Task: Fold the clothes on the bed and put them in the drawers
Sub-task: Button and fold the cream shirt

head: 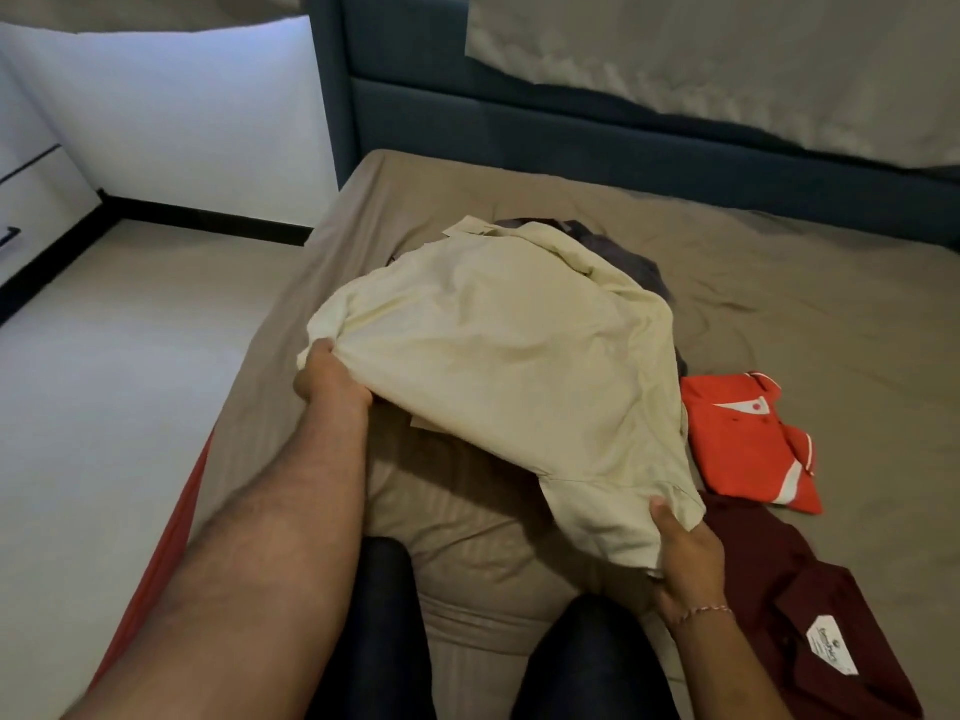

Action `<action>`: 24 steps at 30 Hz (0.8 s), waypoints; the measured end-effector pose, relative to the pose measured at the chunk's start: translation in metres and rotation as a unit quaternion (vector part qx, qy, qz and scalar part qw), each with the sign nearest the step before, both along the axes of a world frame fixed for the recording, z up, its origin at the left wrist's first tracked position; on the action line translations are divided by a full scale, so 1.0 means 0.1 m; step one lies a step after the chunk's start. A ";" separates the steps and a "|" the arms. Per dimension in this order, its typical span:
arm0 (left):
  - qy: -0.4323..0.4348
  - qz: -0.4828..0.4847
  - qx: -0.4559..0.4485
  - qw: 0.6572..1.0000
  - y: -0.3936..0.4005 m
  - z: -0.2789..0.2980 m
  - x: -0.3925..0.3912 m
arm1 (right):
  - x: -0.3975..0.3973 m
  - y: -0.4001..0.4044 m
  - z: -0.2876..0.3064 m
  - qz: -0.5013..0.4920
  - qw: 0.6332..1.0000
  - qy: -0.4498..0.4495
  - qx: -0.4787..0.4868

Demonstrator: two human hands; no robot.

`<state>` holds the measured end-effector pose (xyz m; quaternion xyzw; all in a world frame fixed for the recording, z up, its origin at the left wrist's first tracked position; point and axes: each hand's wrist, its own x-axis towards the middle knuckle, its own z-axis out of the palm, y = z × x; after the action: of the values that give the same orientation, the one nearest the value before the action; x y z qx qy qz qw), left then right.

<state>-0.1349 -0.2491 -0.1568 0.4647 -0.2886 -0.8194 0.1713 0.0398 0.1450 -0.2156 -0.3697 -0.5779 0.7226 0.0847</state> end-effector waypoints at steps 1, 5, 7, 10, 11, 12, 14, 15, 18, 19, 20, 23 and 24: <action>-0.012 0.025 -0.012 1.000 -0.05 0.00 0.05 | 0.02 0.00 0.02 -0.023 1.000 0.013 -0.002; -0.115 0.017 -0.052 0.992 -0.37 -0.18 0.32 | 0.03 0.01 0.12 -0.097 0.990 0.066 -0.073; -0.119 -0.041 -0.083 0.989 -0.56 -0.31 0.48 | 0.03 0.01 0.10 -0.104 0.988 0.066 -0.092; -0.230 -0.144 -0.169 0.948 -0.89 -0.52 0.74 | 0.04 -0.01 -0.01 -0.082 0.993 0.035 -0.076; -0.191 -0.139 -0.122 0.964 -0.95 -0.55 0.79 | 0.03 -0.02 -0.03 -0.078 0.994 0.022 -0.071; -0.160 -0.167 -0.146 0.962 -0.99 -0.59 0.87 | 0.02 -0.04 -0.04 -0.078 0.995 0.010 -0.066; -0.191 -0.268 -0.215 0.919 -0.99 -0.62 1.05 | 0.06 -0.04 -0.06 -0.074 0.995 -0.001 -0.062; -0.208 -0.329 -0.230 0.892 -1.01 -0.61 1.13 | 0.08 -0.04 -0.08 -0.058 0.996 -0.008 -0.063; -0.230 -0.442 -0.253 0.829 -1.10 -0.64 1.29 | 0.16 -0.04 -0.14 0.063 0.995 -0.074 -0.018; -0.243 -0.455 -0.267 0.814 -1.13 -0.66 1.32 | 0.17 -0.04 -0.16 0.107 0.988 -0.105 0.024; -0.254 -0.457 -0.273 0.808 -1.15 -0.67 1.37 | 0.20 -0.06 -0.18 0.150 0.977 -0.129 0.073; -0.242 -0.397 -0.231 0.855 -1.17 -0.68 1.46 | 0.25 -0.15 -0.25 0.124 0.972 -0.132 0.150; -0.232 -0.367 -0.205 0.877 -1.16 -0.67 1.49 | 0.27 -0.19 -0.25 0.061 0.987 -0.100 0.114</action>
<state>0.0144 -0.3655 -0.2238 0.4570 -0.6316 -0.6143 -0.1222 0.0665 0.1261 -0.2406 -0.3920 -0.6838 0.6150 0.0238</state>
